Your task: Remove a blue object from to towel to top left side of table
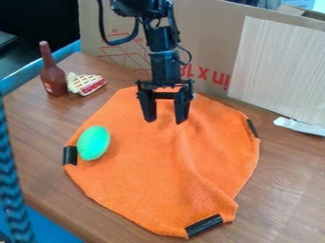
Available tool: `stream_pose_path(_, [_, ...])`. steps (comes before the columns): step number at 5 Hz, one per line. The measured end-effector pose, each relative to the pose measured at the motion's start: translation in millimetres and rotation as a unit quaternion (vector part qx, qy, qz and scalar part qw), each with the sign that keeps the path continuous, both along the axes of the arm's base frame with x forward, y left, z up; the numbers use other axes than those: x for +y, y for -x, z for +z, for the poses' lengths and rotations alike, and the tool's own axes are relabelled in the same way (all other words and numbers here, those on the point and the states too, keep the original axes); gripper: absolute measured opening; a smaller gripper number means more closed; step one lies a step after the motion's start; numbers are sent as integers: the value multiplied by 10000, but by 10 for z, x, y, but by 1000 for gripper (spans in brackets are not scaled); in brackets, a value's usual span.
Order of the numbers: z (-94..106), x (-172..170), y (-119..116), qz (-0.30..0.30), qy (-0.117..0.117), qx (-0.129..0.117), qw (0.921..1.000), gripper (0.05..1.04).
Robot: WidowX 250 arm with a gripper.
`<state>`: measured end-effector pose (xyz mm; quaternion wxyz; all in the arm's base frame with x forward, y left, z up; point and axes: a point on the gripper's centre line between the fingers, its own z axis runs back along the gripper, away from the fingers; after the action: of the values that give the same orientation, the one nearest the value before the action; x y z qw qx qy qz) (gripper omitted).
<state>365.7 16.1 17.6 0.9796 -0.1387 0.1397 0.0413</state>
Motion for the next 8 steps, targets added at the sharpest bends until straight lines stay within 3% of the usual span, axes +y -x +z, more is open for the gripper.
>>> stream_pose_path(1, [-134,-19,52,-6,70,184,9998,999])
stream_pose_path(2, [69,-41,208,-121,388,-120,9991,999])
stream_pose_path(3, [392,41,338,-119,773,-663,9947,999])
stream_pose_path(4, [562,28,493,-313,916,-1010,9902,999])
stream_pose_path(5, [602,108,668,-402,278,-1221,9913,999])
stream_pose_path(6, [542,171,843,-217,-870,-1204,9887,999])
stream_pose_path(7, [572,391,1010,169,-1404,-1475,9789,999])
stream_pose_path(8, [550,588,1027,365,-1326,-1646,9767,999])
